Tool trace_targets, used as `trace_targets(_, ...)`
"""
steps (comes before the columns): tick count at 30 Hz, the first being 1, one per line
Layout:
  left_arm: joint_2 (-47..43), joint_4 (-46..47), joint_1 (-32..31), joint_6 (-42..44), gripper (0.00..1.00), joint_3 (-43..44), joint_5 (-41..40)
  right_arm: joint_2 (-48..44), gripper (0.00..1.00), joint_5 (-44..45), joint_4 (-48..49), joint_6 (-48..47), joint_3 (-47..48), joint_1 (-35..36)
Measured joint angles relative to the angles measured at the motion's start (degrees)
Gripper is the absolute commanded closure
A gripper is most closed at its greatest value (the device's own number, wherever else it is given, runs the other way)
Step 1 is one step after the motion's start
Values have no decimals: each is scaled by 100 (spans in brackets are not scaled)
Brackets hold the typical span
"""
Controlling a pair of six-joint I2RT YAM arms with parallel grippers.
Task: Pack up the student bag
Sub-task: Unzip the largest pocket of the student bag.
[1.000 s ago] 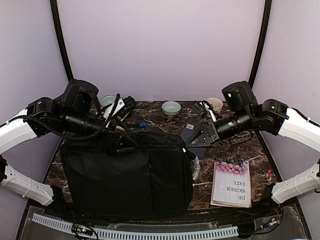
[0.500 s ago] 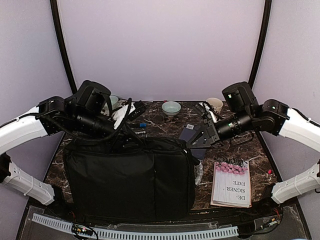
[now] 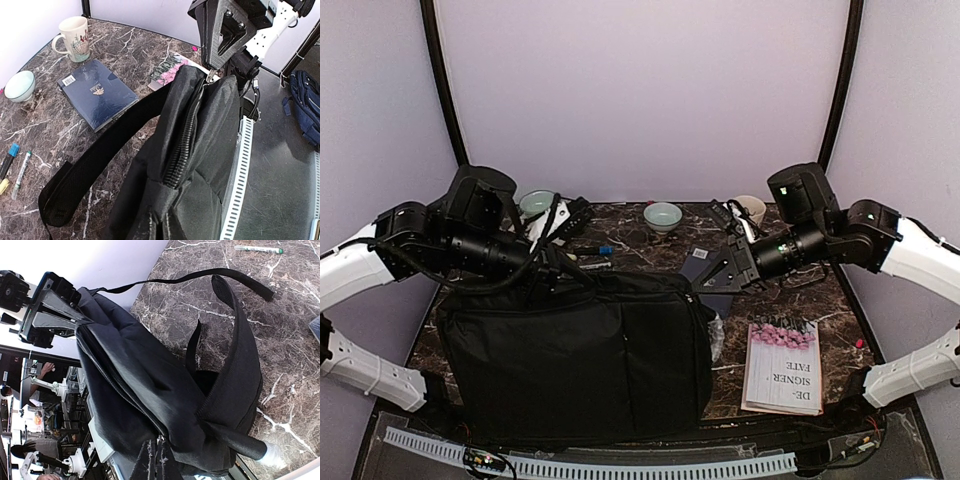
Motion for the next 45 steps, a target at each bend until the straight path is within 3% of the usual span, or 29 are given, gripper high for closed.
trace_targets(24, -1259, 415, -31, -448, 100, -680, -518, -118, 100, 122, 195, -52, -334, -2)
trace_targets(45, -1333, 614, -42, -501, 100, -822, -651, -282, 100, 190, 63, -70, -708, -2)
